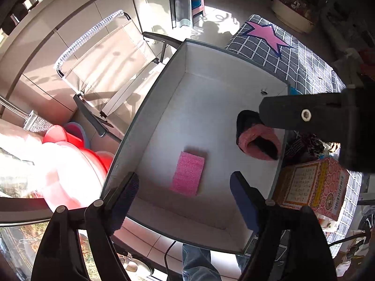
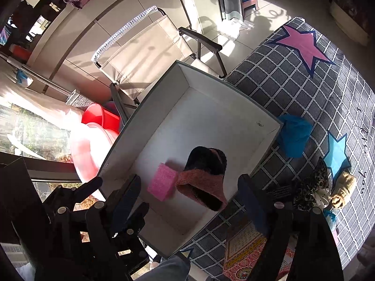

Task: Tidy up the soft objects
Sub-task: 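Lower the sponge and sock into the white box and open both tools, then move both tools back to the pile on the bedspread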

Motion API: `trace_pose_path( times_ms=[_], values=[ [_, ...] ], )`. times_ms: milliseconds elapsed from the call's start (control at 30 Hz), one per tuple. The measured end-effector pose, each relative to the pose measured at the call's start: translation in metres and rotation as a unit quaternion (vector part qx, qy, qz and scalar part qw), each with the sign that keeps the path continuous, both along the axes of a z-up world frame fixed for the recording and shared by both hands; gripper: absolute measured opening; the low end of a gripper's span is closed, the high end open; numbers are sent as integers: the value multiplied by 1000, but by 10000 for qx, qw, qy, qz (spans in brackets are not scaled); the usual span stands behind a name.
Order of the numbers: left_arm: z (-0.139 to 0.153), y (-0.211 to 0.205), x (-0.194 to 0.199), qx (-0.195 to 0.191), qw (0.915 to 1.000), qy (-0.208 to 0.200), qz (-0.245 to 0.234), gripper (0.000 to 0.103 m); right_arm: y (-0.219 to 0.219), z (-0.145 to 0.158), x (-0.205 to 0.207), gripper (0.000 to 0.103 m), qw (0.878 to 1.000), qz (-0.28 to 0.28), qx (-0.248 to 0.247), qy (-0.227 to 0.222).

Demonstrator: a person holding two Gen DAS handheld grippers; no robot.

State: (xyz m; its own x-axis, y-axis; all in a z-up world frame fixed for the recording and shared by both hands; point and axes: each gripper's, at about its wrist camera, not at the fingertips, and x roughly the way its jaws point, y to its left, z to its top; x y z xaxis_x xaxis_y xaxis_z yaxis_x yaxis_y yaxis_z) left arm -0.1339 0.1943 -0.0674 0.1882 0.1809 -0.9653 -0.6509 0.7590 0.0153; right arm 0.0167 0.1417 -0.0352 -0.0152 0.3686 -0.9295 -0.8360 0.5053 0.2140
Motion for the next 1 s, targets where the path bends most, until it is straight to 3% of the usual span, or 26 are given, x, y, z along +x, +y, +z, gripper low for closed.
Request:
trace_pose_path(
  times_ms=[67, 100, 133, 233, 367, 600, 800, 1000],
  values=[
    [-3, 1, 1, -109, 9999, 50, 13, 87, -2, 3, 2, 88, 9999, -85, 33, -56],
    [-5, 2, 1, -200, 9998, 19, 54, 88, -4, 4, 4, 99, 9998, -154, -3, -121],
    [-4, 5, 1, -276, 9995, -18, 124, 90, -6, 5, 6, 103, 9995, -231, -69, -209],
    [-5, 6, 2, -365, 9991, -45, 221, 90, -17, 8, 14, 103, 9993, -379, 8, -70],
    [-7, 1, 7, -767, 9967, -132, 217, 90, -33, 17, 22, 103, 9986, -534, 52, -41],
    [7, -23, 33, -1013, 9944, -248, -154, 90, -88, 35, 53, 103, 9930, -1159, 233, 82],
    [22, -47, 69, -973, 9935, -203, -552, 90, -163, 38, 97, 103, 9783, -2056, 259, 88],
    [33, -67, 117, -811, 9919, -74, -973, 91, -242, 11, 136, 103, 9501, -3088, 168, 412]
  ],
)
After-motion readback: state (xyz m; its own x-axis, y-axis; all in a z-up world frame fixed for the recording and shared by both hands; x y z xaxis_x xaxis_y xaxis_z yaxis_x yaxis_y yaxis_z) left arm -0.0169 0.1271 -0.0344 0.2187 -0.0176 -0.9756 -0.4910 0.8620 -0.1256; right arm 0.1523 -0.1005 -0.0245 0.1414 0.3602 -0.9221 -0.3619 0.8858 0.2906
